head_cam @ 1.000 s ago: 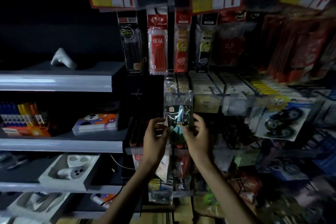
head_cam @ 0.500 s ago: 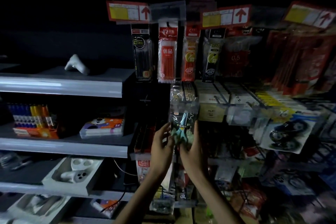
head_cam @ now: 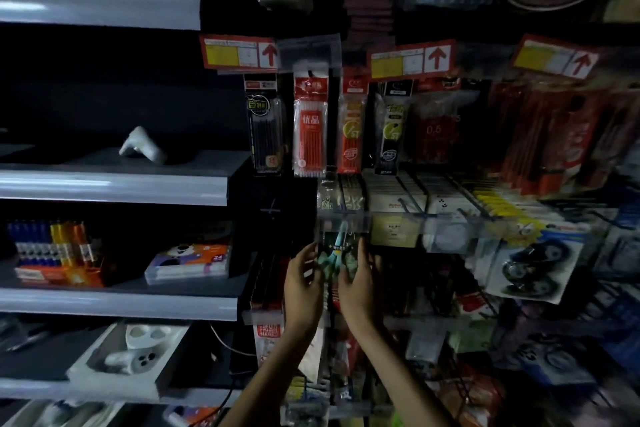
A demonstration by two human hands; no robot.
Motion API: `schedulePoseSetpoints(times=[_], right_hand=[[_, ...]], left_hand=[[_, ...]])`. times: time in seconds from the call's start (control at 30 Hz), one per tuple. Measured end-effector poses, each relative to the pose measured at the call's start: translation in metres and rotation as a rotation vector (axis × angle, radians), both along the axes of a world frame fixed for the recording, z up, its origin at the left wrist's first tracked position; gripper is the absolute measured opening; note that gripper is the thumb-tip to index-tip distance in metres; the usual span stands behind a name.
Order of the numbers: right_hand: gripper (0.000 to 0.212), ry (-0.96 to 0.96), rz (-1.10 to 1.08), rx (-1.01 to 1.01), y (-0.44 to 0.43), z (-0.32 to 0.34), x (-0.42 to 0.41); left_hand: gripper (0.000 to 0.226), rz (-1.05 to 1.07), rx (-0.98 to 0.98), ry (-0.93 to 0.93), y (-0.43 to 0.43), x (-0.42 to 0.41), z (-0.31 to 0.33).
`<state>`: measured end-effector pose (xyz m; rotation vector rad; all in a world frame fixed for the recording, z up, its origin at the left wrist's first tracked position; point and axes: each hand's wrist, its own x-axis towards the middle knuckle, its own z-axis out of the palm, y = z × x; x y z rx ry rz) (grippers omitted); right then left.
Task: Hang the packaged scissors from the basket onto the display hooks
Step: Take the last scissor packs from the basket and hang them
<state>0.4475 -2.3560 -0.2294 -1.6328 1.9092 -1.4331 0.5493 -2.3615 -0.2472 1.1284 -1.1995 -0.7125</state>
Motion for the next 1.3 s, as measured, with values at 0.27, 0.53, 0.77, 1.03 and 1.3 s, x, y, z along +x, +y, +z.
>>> schedulePoseSetpoints(times=[0.27, 0.53, 0.77, 1.03, 1.3], right_hand=[[0.032, -0.304, 0.004, -0.107, -0.015, 0.002, -0.006], [0.037, -0.395, -0.025, -0.147, -0.029, 0.000, -0.008], [0.035, -0.440, -0.029, -0.147, -0.047, 0.003, -0.012], [0.032, -0.452, -0.016, -0.146, -0.045, -0.008, -0.017], [0.040, -0.448, -0.023, -0.169, -0.047, -0.026, -0.011]], left_hand=[[0.020, 0.077, 0.022, 0.055, -0.007, 0.001, 0.014], [0.007, 0.142, 0.051, 0.089, -0.022, 0.000, 0.011], [0.006, 0.178, 0.089, 0.079, -0.034, -0.002, 0.019], [0.006, 0.141, 0.078, 0.080, -0.033, -0.001, 0.006], [0.008, 0.132, 0.110, 0.055, -0.035, 0.004, -0.012]])
